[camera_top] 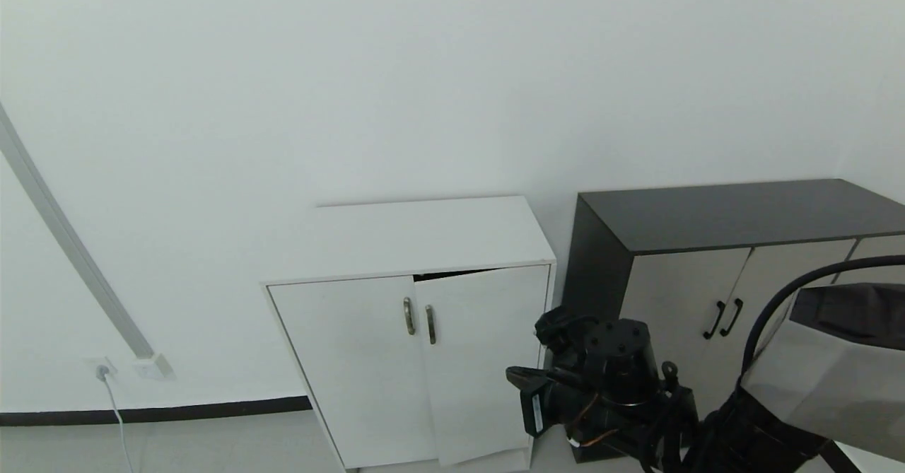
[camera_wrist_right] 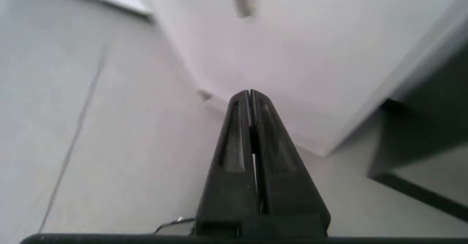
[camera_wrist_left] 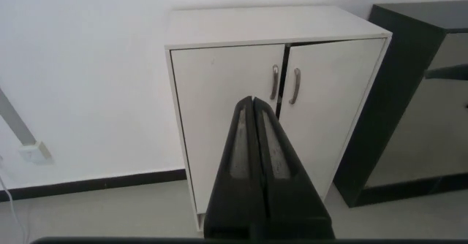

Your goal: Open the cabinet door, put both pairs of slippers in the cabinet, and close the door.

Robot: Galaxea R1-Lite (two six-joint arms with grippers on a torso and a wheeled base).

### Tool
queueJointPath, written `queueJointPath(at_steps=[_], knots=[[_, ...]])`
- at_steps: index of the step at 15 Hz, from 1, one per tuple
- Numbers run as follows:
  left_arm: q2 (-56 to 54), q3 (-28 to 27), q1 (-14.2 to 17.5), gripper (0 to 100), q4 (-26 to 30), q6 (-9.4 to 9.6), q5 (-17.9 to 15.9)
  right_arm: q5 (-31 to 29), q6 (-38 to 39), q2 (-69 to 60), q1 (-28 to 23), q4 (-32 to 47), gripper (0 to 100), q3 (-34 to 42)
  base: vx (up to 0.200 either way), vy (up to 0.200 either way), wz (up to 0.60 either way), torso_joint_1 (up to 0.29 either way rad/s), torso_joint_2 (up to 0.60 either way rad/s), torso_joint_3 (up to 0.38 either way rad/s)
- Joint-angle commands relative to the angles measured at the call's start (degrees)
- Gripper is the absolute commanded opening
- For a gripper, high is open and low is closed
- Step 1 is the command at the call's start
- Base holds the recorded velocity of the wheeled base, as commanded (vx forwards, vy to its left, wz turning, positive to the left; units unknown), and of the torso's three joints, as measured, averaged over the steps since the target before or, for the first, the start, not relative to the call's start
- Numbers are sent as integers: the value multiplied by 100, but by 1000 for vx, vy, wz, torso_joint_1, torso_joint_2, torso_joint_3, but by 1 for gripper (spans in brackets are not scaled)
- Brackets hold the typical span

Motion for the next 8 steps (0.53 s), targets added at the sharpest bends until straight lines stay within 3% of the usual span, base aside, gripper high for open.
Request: queueJointPath(at_steps=[1, 5, 8], knots=[[7, 0, 0, 0, 0, -1, 2, 291, -183, 145, -70, -404, 0, 436, 0, 0, 0, 0, 0, 0], [7, 0, 0, 0, 0, -1, 2, 502, -262, 479, -17, -1090, 0, 805, 0, 0, 0, 0, 0, 0], [7, 0, 0, 0, 0, -1, 2, 502, -298, 497, 1, -1178, 0, 840, 0, 0, 0, 0, 0, 0]])
